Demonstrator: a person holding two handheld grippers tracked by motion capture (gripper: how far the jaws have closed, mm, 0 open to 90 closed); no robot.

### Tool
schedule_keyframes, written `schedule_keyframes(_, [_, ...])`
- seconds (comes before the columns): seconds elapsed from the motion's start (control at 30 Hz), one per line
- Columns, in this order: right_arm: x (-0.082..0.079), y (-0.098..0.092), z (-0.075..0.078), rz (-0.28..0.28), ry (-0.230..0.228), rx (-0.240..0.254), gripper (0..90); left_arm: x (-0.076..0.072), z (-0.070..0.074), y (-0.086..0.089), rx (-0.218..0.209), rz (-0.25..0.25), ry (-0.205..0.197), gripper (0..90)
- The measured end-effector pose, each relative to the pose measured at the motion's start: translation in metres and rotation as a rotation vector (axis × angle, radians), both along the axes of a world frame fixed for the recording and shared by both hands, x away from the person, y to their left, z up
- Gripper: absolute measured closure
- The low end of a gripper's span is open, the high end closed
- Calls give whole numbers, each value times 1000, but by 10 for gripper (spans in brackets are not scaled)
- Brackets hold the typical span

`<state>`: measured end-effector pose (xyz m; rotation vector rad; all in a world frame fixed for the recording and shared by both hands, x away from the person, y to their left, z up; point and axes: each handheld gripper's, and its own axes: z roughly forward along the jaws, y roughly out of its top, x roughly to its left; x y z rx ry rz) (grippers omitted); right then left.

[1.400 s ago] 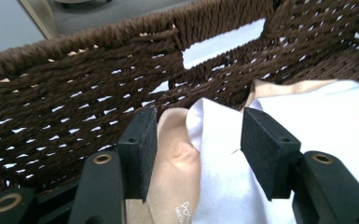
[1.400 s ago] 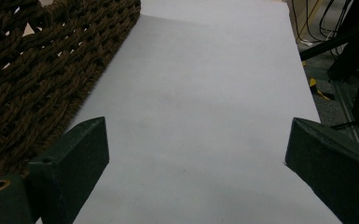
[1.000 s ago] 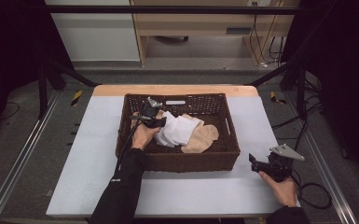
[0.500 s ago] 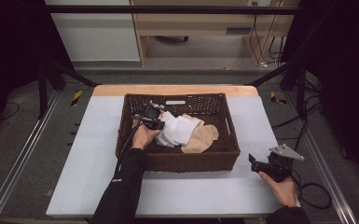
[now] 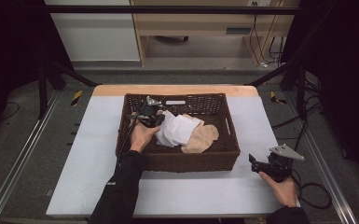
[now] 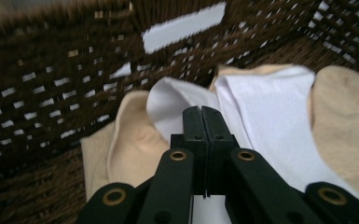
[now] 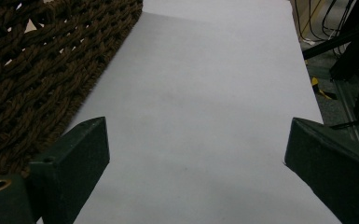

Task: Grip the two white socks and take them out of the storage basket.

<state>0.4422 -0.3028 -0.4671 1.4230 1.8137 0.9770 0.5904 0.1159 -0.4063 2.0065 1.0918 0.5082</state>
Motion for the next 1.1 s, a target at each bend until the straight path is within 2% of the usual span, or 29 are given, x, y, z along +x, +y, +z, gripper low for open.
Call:
schedule_keyframes(0.13, [0,0,0,0,0,-1,66,-8,11,0,-29,-13,-67,893])
schedule_keyframes(0.17, [0,0,0,0,0,-1,66,-8,11,0,-29,-13,-67,893])
schedule_keyframes(0.2, [0,0,0,0,1,-2,66,-10,14,1,-37,-18,-83,893])
schedule_keyframes(0.23, [0,0,0,0,1,-2,66,-12,18,1,-46,-18,-104,893])
schedule_keyframes(0.27, [0,0,0,-1,1,-2,66,-17,25,3,-72,-20,-142,894])
schedule_keyframes(0.33, [0,0,0,-1,1,-2,66,-22,33,6,-87,-22,-177,894])
schedule_keyframes(0.4, [0,0,0,-1,2,-3,66,-24,36,8,-89,-25,-192,894])
schedule_keyframes(0.43, [0,0,0,-1,2,-3,66,-27,40,10,-100,-21,-207,894])
schedule_keyframes(0.47, [0,0,0,-1,2,-4,66,-32,47,14,-132,-19,-240,894])
schedule_keyframes(0.5, [0,0,0,-1,2,-5,66,-34,50,16,-152,-14,-254,894])
schedule_keyframes(0.57, [0,0,0,-1,2,-5,66,-36,53,18,-162,-13,-269,894])
schedule_keyframes(0.63, [0,0,0,-2,2,-5,67,-42,60,24,-180,-5,-315,894])
schedule_keyframes(0.73, [0,0,0,-2,3,-6,67,-45,65,27,-190,-3,-339,894])
schedule_keyframes(0.77, [0,0,0,-3,4,-6,67,-49,69,30,-213,2,-363,894])
schedule_keyframes(0.87, [0,0,0,-2,6,-6,67,-53,75,33,-235,7,-385,894])
schedule_keyframes(0.93, [0,0,0,0,6,-9,67,-57,83,36,-249,9,-405,894])
schedule_keyframes(0.97, [0,1,0,0,6,-9,68,-62,91,38,-258,17,-430,894])
schedule_keyframes(1.0, [0,1,0,0,6,-9,68,-62,91,38,-258,17,-430,894])
schedule_keyframes(1.03, [0,1,0,-1,6,-10,68,-66,99,40,-258,19,-449,894])
schedule_keyframes(1.1, [0,1,0,-4,7,-6,68,-71,106,40,-266,16,-463,894])
